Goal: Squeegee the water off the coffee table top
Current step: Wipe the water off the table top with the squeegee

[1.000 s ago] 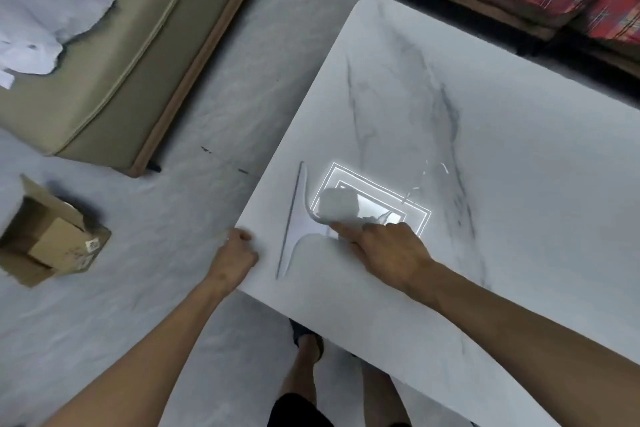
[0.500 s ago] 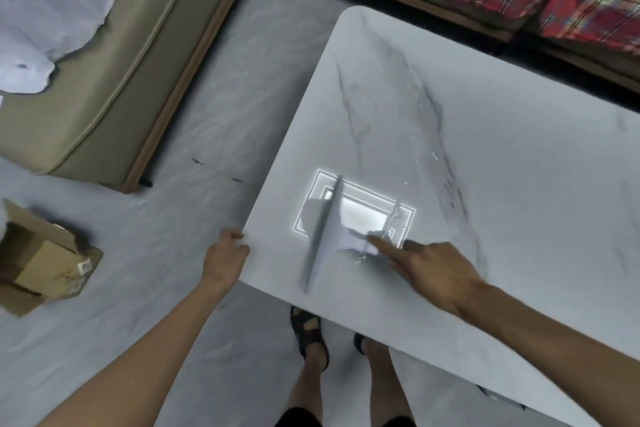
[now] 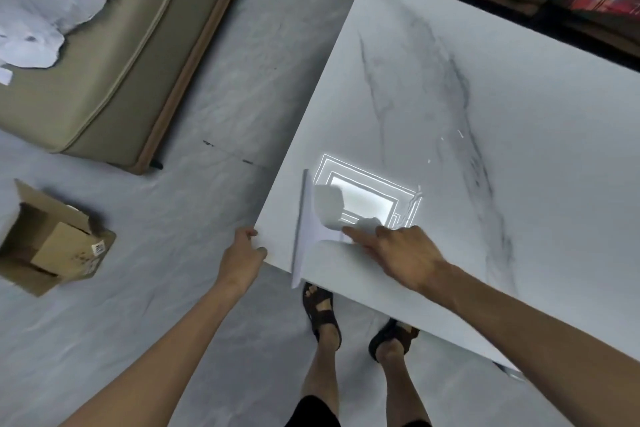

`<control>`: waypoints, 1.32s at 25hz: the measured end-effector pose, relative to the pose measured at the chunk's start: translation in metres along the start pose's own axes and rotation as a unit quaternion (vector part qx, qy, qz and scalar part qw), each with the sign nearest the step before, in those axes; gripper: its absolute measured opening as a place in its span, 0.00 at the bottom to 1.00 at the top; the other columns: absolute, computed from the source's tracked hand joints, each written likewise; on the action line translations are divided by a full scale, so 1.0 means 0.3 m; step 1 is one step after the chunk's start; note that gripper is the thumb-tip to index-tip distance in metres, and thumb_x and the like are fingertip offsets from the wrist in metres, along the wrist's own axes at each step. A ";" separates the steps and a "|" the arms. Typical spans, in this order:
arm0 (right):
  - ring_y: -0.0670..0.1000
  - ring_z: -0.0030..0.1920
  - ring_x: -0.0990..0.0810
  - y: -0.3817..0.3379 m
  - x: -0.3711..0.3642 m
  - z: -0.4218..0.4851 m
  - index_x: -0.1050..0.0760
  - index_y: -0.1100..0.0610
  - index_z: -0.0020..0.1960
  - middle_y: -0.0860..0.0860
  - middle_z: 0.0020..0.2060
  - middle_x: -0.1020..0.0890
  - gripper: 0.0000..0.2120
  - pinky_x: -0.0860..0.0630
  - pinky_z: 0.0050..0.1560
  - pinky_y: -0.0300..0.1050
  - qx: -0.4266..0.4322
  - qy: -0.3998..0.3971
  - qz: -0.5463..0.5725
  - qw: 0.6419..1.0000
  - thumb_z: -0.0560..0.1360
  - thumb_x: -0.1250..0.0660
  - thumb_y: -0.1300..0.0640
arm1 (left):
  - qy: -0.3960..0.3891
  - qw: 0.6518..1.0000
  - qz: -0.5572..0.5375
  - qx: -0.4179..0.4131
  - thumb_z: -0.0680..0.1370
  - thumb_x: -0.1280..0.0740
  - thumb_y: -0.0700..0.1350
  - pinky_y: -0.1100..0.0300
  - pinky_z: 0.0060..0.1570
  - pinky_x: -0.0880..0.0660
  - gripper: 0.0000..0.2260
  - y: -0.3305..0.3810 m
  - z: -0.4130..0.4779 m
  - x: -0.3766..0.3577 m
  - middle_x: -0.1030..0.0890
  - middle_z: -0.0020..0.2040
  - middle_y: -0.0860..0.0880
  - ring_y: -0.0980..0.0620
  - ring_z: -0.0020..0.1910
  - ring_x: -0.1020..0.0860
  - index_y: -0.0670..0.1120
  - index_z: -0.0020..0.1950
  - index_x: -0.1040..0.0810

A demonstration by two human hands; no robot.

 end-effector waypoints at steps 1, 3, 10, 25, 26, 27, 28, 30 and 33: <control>0.57 0.32 0.23 0.082 -0.008 -0.068 0.56 0.34 0.74 0.50 0.38 0.26 0.30 0.36 0.30 0.46 -0.024 -0.002 0.000 1.000 0.80 0.45 0.54 | -0.013 1.000 0.007 -0.001 0.76 0.37 0.38 0.62 0.37 0.33 0.19 0.014 -0.001 -0.023 0.27 0.59 0.47 0.56 0.40 0.28 0.47 0.66 0.33; 0.55 0.31 0.23 0.221 -0.013 -0.210 0.56 0.34 0.74 0.48 0.37 0.26 0.25 0.34 0.29 0.45 -0.066 -0.007 -0.027 0.997 0.81 0.50 0.48 | -0.034 0.999 0.025 0.002 0.74 0.37 0.37 0.62 0.32 0.34 0.18 0.043 -0.003 -0.071 0.25 0.50 0.48 0.55 0.36 0.28 0.48 0.63 0.32; 0.57 0.31 0.22 0.184 0.019 -0.271 0.49 0.37 0.74 0.50 0.40 0.21 0.23 0.31 0.29 0.46 -0.028 0.010 0.001 1.000 0.81 0.47 0.47 | -0.024 0.998 0.064 0.015 0.74 0.38 0.35 0.58 0.29 0.37 0.16 0.070 -0.029 -0.155 0.26 0.44 0.45 0.52 0.33 0.29 0.45 0.61 0.32; 0.55 0.19 0.29 0.543 -0.131 -0.611 0.44 0.36 0.72 0.50 0.27 0.26 0.40 0.42 0.22 0.40 -0.102 0.035 -0.031 0.994 0.70 0.27 0.56 | -0.089 0.977 0.186 -0.055 0.73 0.38 0.36 0.56 0.47 0.31 0.15 0.170 -0.148 -0.474 0.33 0.69 0.42 0.44 0.54 0.25 0.48 0.57 0.33; 0.56 0.19 0.29 0.581 -0.136 -0.656 0.41 0.37 0.71 0.50 0.27 0.27 0.38 0.41 0.21 0.40 -0.112 0.025 -0.036 0.993 0.69 0.26 0.56 | -0.095 0.974 0.202 -0.044 0.72 0.38 0.36 0.54 0.51 0.29 0.16 0.165 -0.150 -0.486 0.40 0.74 0.41 0.42 0.60 0.26 0.47 0.58 0.32; 0.56 0.19 0.29 0.614 -0.137 -0.701 0.38 0.38 0.71 0.50 0.27 0.27 0.35 0.38 0.21 0.41 -0.122 0.015 -0.042 0.992 0.70 0.27 0.56 | -0.102 0.970 0.218 -0.040 0.72 0.38 0.36 0.52 0.56 0.29 0.16 0.165 -0.154 -0.497 0.45 0.76 0.40 0.40 0.65 0.28 0.46 0.58 0.32; 0.56 0.20 0.29 0.638 -0.130 -0.738 0.35 0.38 0.70 0.50 0.27 0.27 0.32 0.36 0.21 0.42 -0.132 0.005 -0.050 0.990 0.71 0.28 0.55 | -0.106 0.966 0.231 -0.044 0.71 0.38 0.36 0.51 0.58 0.29 0.15 0.170 -0.157 -0.503 0.47 0.77 0.39 0.38 0.67 0.30 0.46 0.56 0.31; 0.56 0.21 0.28 0.650 -0.109 -0.776 0.33 0.39 0.70 0.50 0.28 0.27 0.28 0.34 0.22 0.43 -0.145 -0.003 -0.064 0.987 0.73 0.30 0.54 | -0.106 0.962 0.244 -0.054 0.71 0.38 0.36 0.53 0.54 0.31 0.13 0.181 -0.163 -0.496 0.45 0.77 0.38 0.37 0.66 0.29 0.47 0.54 0.32; 0.57 0.23 0.26 0.578 -0.073 -0.730 0.38 0.38 0.72 0.51 0.31 0.25 0.30 0.38 0.23 0.43 -0.104 0.006 -0.061 0.993 0.74 0.32 0.55 | -0.105 0.963 0.241 -0.051 0.72 0.37 0.35 0.57 0.49 0.34 0.15 0.196 -0.167 -0.486 0.42 0.76 0.39 0.40 0.60 0.26 0.45 0.57 0.31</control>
Point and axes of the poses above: each hand's wrist, its own z-axis towards the middle knuckle, its own x-axis out of the back of the hand, y = z × x, the point moved 8 cm from there along z, towards the middle knuckle
